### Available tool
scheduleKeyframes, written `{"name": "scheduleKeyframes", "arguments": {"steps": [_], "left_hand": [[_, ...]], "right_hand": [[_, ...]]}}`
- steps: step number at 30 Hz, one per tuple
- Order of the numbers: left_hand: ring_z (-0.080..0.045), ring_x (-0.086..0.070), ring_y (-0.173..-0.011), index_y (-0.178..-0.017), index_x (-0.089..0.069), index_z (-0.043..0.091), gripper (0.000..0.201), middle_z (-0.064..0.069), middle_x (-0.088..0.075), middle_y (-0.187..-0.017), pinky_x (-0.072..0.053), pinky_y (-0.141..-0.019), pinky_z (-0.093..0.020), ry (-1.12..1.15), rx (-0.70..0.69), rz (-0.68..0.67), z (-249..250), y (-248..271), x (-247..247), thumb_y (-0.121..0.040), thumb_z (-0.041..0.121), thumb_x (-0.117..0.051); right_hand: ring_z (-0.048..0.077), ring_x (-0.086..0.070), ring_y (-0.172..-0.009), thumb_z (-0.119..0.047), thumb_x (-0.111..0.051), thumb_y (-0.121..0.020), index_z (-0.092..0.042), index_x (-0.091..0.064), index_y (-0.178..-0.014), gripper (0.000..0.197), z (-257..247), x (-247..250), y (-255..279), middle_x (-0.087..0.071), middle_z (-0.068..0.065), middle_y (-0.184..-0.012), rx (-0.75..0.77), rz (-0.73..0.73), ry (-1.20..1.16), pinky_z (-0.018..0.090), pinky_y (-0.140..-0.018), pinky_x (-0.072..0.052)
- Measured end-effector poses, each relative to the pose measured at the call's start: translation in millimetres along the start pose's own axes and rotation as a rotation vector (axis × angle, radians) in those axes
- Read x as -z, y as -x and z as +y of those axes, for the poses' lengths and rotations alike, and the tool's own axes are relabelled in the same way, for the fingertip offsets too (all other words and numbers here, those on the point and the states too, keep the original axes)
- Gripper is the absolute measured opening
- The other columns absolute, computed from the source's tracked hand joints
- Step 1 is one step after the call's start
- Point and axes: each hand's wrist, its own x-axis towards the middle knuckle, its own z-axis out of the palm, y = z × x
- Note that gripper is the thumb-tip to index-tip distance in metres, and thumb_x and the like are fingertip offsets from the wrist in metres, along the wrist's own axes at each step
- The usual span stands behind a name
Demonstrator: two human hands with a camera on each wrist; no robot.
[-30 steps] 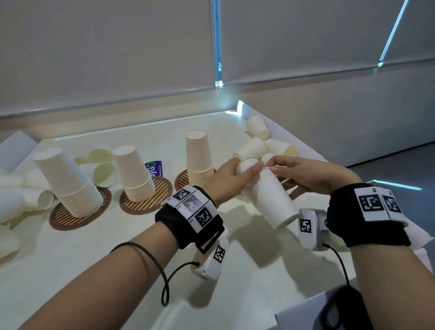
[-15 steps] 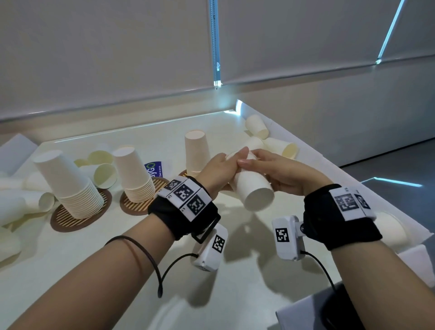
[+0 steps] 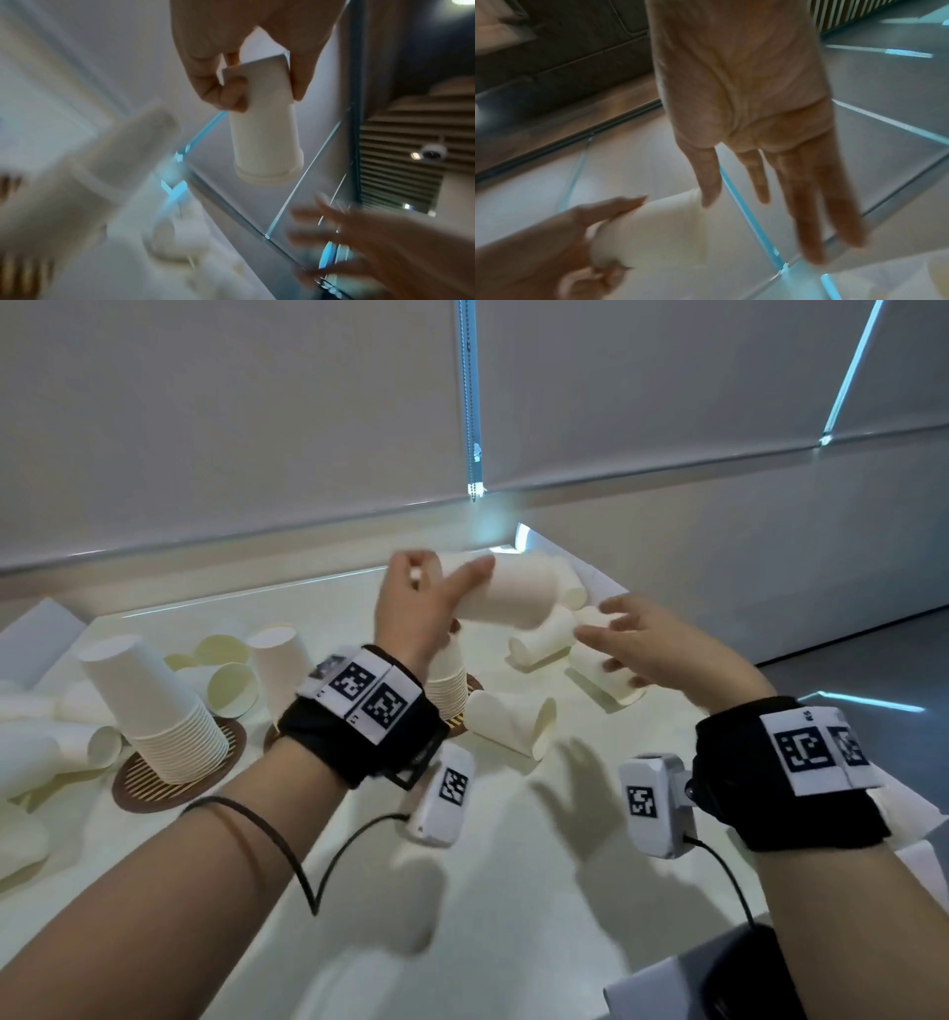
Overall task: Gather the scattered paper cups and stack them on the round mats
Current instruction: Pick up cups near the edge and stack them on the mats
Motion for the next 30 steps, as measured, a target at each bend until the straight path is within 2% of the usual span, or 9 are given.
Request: {"name": "scheduleKeyframes", "arguments": {"steps": [2, 5, 12, 15, 18, 21, 24, 26, 30], "left_hand": [[-0.016, -0.058, -0.09, -0.11, -0.054, 0.026, 0.049, 0.005, -0.057, -0.106, -0.049, -0.079, -0.027, -0.155, -0.228, 0.105, 13, -14, 14, -0.07, 0.041, -0.078], [-0.015, -0.056, -0.108, -0.117, -0.059, 0.03, 0.054, 0.001, -0.059, -0.116, -0.045, -0.094, -0.027, -0.416, -0.419, 0.151, 22, -41, 29, -0.069, 0.046, -0.075], [-0.031, -0.048, -0.123, -0.133, -0.05, 0.032, 0.044, -0.011, -0.047, -0.131, -0.04, -0.095, -0.035, -0.912, -0.231, -0.072, -10, -77, 21, -0.09, 0.04, -0.053], [-0.033, -0.044, -0.125, -0.133, -0.049, 0.028, 0.04, -0.01, -0.044, -0.136, -0.04, -0.095, -0.037, -1.1, -0.185, -0.194, -33, -66, 13, -0.094, 0.031, -0.049], [-0.028, -0.03, -0.133, -0.137, -0.044, 0.029, 0.057, -0.002, -0.029, -0.15, -0.032, -0.107, -0.045, -1.156, -0.462, -0.176, -44, -41, 9, -0.084, 0.033, -0.063], [-0.02, -0.042, -0.121, -0.132, -0.049, 0.03, 0.063, 0.004, -0.04, -0.141, -0.037, -0.104, -0.041, -1.146, -0.719, -0.67, -49, -21, 1, -0.073, 0.028, -0.071], [-0.018, -0.04, -0.126, -0.14, -0.037, 0.031, 0.085, 0.004, -0.04, -0.14, -0.036, -0.106, -0.036, -1.488, -0.431, -1.072, -63, -6, -7, -0.067, 0.032, -0.08], [-0.02, -0.044, -0.126, -0.138, -0.037, 0.028, 0.086, 0.002, -0.047, -0.135, -0.038, -0.105, -0.038, -1.534, -0.31, -1.079, -81, -1, -8, -0.065, 0.032, -0.082], [-0.018, -0.057, -0.11, -0.117, -0.049, 0.035, 0.069, 0.01, -0.06, -0.112, -0.049, -0.092, -0.037, -1.141, -0.105, -0.929, -113, -1, 7, -0.057, 0.032, -0.084]], "right_hand": [[0.028, -0.054, -0.116, -0.042, -0.061, -0.087, -0.01, -0.044, -0.136, 0.061, 16, 21, -4, -0.053, 0.008, -0.13, -0.138, 0.018, 0.25, 0.038, -0.094, -0.042], [0.029, -0.052, -0.1, -0.04, -0.068, -0.082, 0.001, -0.053, -0.124, 0.061, 44, 51, 0, -0.061, 0.011, -0.111, -0.387, 0.025, 0.474, 0.032, -0.08, -0.037], [0.031, -0.056, -0.093, -0.018, -0.091, -0.055, 0.0, -0.061, -0.102, 0.059, 87, 81, 13, -0.062, 0.015, -0.108, -0.767, 0.006, 0.434, 0.037, -0.093, -0.047], [0.029, -0.064, -0.085, -0.018, -0.092, -0.05, 0.001, -0.066, -0.096, 0.056, 100, 78, 1, -0.068, 0.012, -0.094, -0.823, -0.104, 0.538, 0.038, -0.083, -0.053], [0.025, -0.063, -0.078, -0.019, -0.087, -0.055, -0.005, -0.07, -0.085, 0.037, 107, 72, -12, -0.069, 0.01, -0.09, -0.752, -0.131, 0.657, 0.03, -0.071, -0.051], [0.026, -0.065, -0.086, -0.021, -0.084, -0.059, -0.007, -0.07, -0.097, 0.042, 103, 62, -16, -0.069, 0.01, -0.097, -0.709, -0.146, 0.701, 0.032, -0.081, -0.052], [0.026, -0.065, -0.085, -0.025, -0.086, -0.059, -0.009, -0.07, -0.104, 0.049, 98, 52, -18, -0.069, 0.01, -0.098, -0.595, -0.134, 0.652, 0.034, -0.08, -0.052], [0.029, -0.065, -0.084, -0.014, -0.083, -0.067, -0.009, -0.068, -0.107, 0.043, 86, 46, -15, -0.07, 0.014, -0.095, -0.511, -0.098, 0.447, 0.04, -0.087, -0.054], [0.022, -0.058, -0.07, 0.009, -0.066, -0.08, -0.009, -0.062, -0.104, 0.03, 57, 39, -14, -0.062, 0.011, -0.078, -0.295, -0.019, -0.019, 0.03, -0.069, -0.051]]}}
